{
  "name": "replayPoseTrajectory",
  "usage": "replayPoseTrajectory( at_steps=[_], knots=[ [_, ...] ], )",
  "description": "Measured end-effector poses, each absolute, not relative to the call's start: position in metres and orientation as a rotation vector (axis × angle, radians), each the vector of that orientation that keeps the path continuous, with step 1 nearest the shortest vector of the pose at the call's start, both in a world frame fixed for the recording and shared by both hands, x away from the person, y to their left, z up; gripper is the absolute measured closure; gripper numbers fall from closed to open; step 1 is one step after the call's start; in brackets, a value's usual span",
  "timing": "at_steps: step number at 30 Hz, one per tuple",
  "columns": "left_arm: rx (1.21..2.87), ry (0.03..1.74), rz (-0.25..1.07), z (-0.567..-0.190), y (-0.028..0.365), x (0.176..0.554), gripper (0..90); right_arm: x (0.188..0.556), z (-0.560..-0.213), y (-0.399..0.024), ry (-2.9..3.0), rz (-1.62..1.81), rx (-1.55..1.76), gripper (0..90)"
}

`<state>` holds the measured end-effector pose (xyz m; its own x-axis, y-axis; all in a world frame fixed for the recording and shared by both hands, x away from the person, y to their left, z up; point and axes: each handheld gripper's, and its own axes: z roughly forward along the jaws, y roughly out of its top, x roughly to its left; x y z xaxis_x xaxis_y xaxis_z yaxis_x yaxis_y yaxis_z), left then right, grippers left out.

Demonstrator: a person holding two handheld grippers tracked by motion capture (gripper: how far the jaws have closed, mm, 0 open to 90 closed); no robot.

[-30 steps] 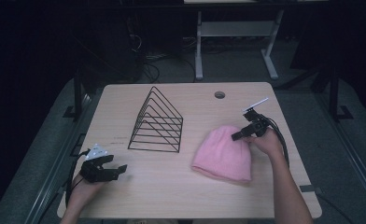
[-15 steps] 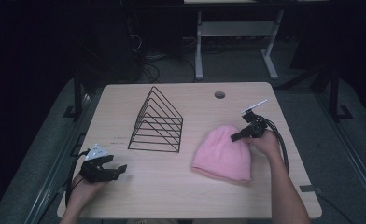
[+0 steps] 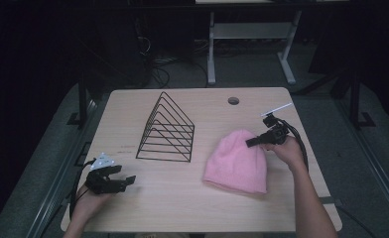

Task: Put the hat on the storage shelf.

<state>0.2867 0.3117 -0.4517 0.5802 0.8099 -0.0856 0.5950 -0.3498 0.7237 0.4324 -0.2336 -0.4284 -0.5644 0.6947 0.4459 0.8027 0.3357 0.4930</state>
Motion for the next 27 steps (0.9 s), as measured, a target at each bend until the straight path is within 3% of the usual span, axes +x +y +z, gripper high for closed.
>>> replayPoseTrajectory(
  at_steps=[14, 27],
  knots=[
    [2.053, 1.022, 0.296, -0.432, 0.303, 0.289, 26.5, 0.420, -0.384, -0.242, -2.463, -1.190, -1.331, 76.2],
    [2.093, 0.886, 0.254, -0.399, 0.298, 0.296, 26.5, 0.414, -0.332, -0.219, -2.604, -1.245, -1.171, 76.9]
  ],
)
